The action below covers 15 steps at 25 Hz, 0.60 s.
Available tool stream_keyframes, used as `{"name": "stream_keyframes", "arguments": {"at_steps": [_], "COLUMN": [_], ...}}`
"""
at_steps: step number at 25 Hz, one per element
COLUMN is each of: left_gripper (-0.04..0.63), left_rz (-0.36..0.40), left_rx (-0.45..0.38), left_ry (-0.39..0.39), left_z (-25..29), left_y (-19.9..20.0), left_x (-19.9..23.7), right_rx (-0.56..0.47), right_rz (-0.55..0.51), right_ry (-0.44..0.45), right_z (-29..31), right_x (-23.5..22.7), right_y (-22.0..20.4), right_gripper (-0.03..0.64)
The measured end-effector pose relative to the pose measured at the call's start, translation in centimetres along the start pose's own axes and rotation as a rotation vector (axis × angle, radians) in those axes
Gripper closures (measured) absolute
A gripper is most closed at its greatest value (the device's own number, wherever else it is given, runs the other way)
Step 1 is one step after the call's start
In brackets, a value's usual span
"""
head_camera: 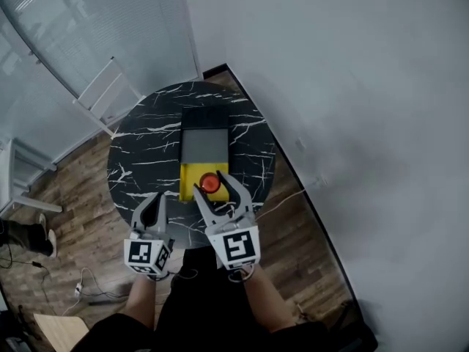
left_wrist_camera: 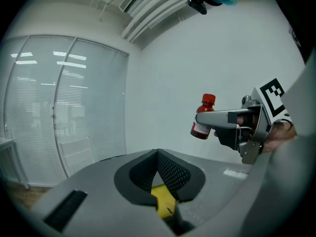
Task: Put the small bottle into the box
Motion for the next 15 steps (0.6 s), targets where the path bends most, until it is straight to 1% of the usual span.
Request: {"name": "stream_keyframes", "arguments": {"at_steps": [9, 15], "left_gripper": [0.597, 0.597], "left_rz": [-0.066, -0.106], "left_rx": [0.058, 0.095], "left_ry": [-0.03, -0.037], "left_z": [3.9, 5.9], "left_y": [-2.3, -4.6], "left_x": [4.2, 6.8], "right_rx": [0.092, 0.161], "right_rz": [-0.013, 0.013], "right_ry": [0.025, 0.025], "right_z": [6.7, 9.9], "right_x": [0.6, 1.1], "right_y": [-2.3, -5.2], "right_gripper": [0.408, 0.408]}}
Point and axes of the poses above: the fingertips, and each gripper's own axes: z forward along the fingers, x to its left, y out of its top, the point moved 6 cm from there along -z, backward along the fingers, and after that the axes turned 3 degrees about -z, right-handed, at the moved point
